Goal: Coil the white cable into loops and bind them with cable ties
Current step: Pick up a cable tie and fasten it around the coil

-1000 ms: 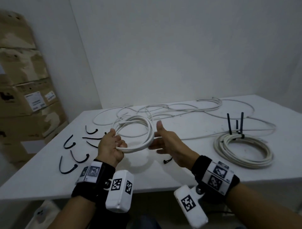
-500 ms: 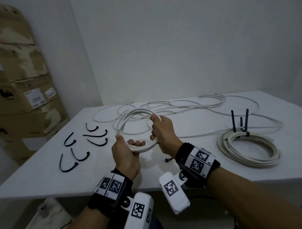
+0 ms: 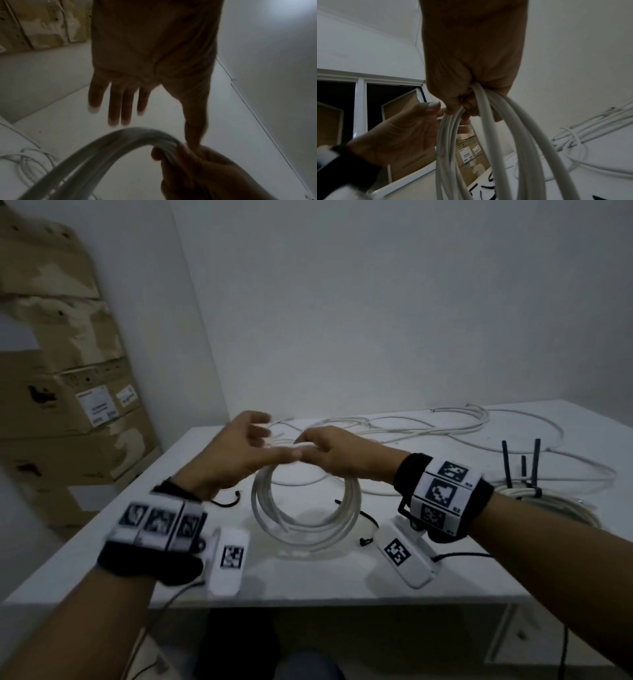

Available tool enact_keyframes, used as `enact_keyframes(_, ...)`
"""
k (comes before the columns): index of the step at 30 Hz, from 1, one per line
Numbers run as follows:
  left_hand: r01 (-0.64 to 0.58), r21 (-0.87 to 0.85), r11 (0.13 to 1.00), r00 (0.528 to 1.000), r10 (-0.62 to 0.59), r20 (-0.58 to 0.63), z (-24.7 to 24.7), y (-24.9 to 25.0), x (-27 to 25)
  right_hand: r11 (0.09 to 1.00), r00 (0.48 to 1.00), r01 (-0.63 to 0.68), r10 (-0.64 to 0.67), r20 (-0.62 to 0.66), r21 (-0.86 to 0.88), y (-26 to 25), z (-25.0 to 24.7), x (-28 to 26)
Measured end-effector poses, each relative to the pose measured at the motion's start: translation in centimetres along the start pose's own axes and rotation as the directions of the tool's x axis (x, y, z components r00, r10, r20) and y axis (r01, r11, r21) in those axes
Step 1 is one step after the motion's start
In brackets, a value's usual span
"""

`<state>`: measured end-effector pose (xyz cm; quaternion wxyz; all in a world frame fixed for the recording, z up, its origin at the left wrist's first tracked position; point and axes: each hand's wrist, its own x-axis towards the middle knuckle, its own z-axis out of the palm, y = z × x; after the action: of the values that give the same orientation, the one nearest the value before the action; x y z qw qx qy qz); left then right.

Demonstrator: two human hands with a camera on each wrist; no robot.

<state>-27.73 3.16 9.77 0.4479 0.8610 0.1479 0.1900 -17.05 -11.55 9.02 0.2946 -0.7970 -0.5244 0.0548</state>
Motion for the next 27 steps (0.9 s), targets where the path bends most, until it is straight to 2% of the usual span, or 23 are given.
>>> enact_keyframes(1,0.034,-0.004,0.999,0.981,-0.033,0.190,-0.4,0.6,0.5,1.000,1.000,0.011,-0.011,0.027,-0.019,-0.3,0.0,0.0)
enact_keyframes(2,0.054,-0.029,0.998,0.953,-0.043,0.301,-0.5,0.7,0.9,1.000,0.999,0.023,-0.023,0.038,-0.010,-0.4,0.0,0.1)
enact_keyframes(4,0.067,-0.115,0.991,0.935,-0.022,0.353,-0.2,0.3,1.1,0.999,0.999,0.035,-0.036,0.027,0.036,-0.3,-0.1,-0.1)
enact_keyframes(8,0.051,-0.158,0.986,0.945,0.004,0.328,1.4,-1.2,0.3,0.970,0.998,0.038,-0.050,0.041,0.238,0.4,0.4,-0.3)
enact_keyframes(10,0.045,-0.244,0.969,0.965,0.022,0.263,1.8,-1.7,0.0,0.967,0.997,0.060,-0.070,0.032,0.249,0.9,0.5,-0.2)
enact_keyframes(12,0.048,-0.347,0.937,0.981,0.022,0.194,1.9,-2.0,-0.1,0.988,0.998,0.059,-0.058,-0.012,0.142,1.4,0.4,-0.2)
enact_keyframes(14,0.057,-0.418,0.907,0.990,0.001,0.138,1.7,-2.3,0.0,0.999,0.993,0.038,-0.038,-0.109,-0.001,2.2,0.3,-0.5)
enact_keyframes(16,0.070,-0.465,0.883,0.995,-0.026,0.101,1.4,-2.7,0.2,0.997,0.978,0.049,-0.059,-0.201,-0.056,2.7,0.4,-0.8)
enact_keyframes(19,0.109,-0.556,0.824,0.992,-0.052,0.118,1.2,-3.0,0.4,0.994,0.943,0.109,-0.113,-0.312,-0.032,2.7,1.0,-0.9)
enact_keyframes(22,0.145,-0.661,0.736,0.987,-0.066,0.143,1.5,-2.9,0.4,0.986,0.902,0.154,-0.112,-0.417,0.068,2.6,1.4,-0.7)
enact_keyframes(27,0.169,-0.675,0.718,0.985,-0.091,0.150,1.8,-2.7,-0.1,0.971,0.902,0.168,-0.081,-0.425,0.171,3.0,2.1,-0.3)
